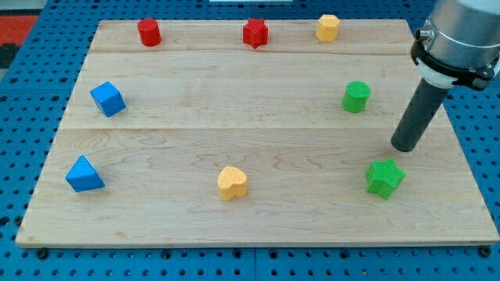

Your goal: Move the green circle to the center

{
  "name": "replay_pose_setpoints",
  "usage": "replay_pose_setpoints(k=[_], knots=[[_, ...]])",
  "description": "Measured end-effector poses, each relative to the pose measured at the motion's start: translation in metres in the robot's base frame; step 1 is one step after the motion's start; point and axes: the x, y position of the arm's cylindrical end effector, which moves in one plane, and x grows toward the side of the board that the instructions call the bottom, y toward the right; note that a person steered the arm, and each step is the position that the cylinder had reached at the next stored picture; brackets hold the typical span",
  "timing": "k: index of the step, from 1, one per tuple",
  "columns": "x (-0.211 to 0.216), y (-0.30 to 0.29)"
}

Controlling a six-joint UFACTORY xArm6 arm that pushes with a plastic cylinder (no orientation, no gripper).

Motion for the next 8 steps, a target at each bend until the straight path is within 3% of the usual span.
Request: replay_pose_setpoints(k=[3, 4, 6, 7, 8], knots=[[-0.054, 0.007], [-0.054, -0.029], [-0.078, 0.047], [-0.095, 0.006], [-0.101, -0.074]])
